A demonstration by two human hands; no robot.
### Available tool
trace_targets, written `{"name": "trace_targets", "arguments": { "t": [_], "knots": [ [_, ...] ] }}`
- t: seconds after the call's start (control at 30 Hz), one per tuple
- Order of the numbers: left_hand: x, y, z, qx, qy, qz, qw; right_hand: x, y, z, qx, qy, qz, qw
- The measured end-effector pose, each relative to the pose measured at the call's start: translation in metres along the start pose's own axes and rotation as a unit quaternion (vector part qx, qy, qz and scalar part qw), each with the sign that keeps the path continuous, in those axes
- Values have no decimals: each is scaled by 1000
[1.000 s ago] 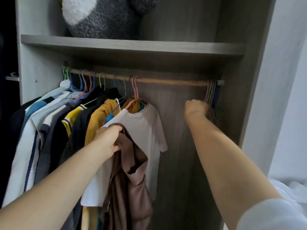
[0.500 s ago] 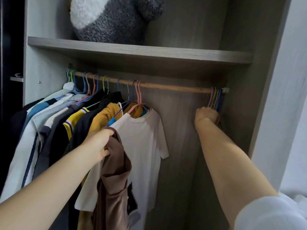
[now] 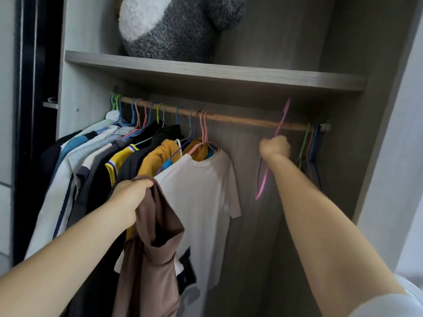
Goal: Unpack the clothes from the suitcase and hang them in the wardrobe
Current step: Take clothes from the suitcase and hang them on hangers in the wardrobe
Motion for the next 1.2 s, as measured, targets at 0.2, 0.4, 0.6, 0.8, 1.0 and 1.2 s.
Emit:
{"name": "trace_targets", "arguments": {
  "t": [0.2,0.4,0.6,0.8,1.0,1.2],
  "knots": [
    [-18,34,-7,11,-8,20,1000,-85,-63,47,222,-70,-16,972],
    [-36,66,-16,51,-7,18,999,-144,-88,46,308,-174,-56,934],
    [-38,98,-33,78,17,43,996,-208,-59,-44,509,-148,-119,840],
    [-42,122,-39,73,39,66,994,-257,-70,-93,625,-170,-107,754],
    [-50,174,-18,18,26,141,990,-352,-138,-76,521,-175,-311,776],
    [-57,250,-4,-20,1,218,976,-388,-168,-79,336,32,-546,767]
  ]
}}
Point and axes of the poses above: each hand's wrist, its own x-axis towards the middle knuckle, its own y-axis out of the back of the hand, z = x × y, the point moved 7 cm from there along x, towards the middle knuckle, and after that the axes turned 8 degrees about y, right-handed, at the moved point
